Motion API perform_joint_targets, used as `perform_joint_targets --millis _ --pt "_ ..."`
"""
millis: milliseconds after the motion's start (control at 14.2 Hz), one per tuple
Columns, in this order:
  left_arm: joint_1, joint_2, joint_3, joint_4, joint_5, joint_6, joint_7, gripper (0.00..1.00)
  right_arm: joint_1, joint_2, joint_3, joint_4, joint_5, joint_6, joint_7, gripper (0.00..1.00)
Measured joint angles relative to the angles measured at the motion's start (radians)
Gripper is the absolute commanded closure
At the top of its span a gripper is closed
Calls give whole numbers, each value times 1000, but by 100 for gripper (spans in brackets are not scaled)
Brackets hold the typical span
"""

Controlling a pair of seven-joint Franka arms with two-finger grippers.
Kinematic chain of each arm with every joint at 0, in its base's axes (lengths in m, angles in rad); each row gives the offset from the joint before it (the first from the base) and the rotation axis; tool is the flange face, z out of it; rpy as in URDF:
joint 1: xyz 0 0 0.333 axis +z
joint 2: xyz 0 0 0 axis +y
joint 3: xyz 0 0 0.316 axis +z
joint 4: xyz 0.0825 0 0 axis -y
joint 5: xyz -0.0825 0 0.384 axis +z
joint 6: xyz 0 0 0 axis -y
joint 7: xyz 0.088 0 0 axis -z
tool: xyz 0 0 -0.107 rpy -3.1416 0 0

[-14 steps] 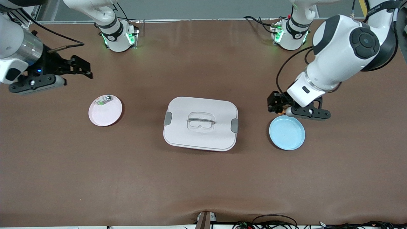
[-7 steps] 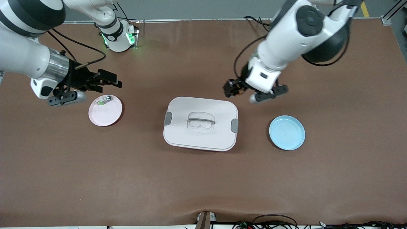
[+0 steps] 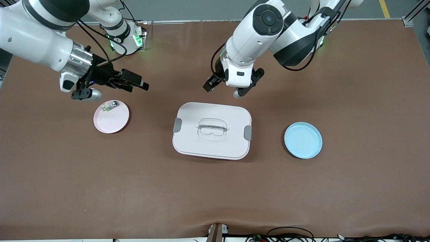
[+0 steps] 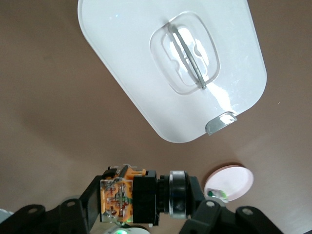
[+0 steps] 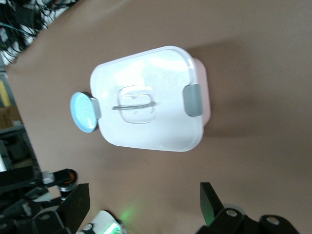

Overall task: Transfer orange switch to right arm and place
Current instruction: 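Carry the switch over the white box while the right gripper reaches toward it, then grasp the orange switch with the right gripper from the left gripper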

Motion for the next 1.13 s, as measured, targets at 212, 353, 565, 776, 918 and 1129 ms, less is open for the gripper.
perform_joint_targets --millis 212,353,565,776,918,1129 --pt "-15 25 0 40 -3 27 -167 100 54 -26 0 -59 28 94 43 0" --pt "-28 48 0 61 -3 64 -263 100 98 -40 0 -87 30 163 57 0" --pt "-41 72 0 81 -4 134 -374 100 185 -77 2 -131 31 267 72 0" --pt "-58 90 -1 99 -13 148 -431 100 221 -95 1 -143 31 292 77 0" --pt "-62 101 -1 118 -69 150 -446 100 242 -95 1 -147 31 334 77 0" --pt "-62 110 -1 134 -119 150 -447 100 278 -87 1 -161 31 410 77 0"
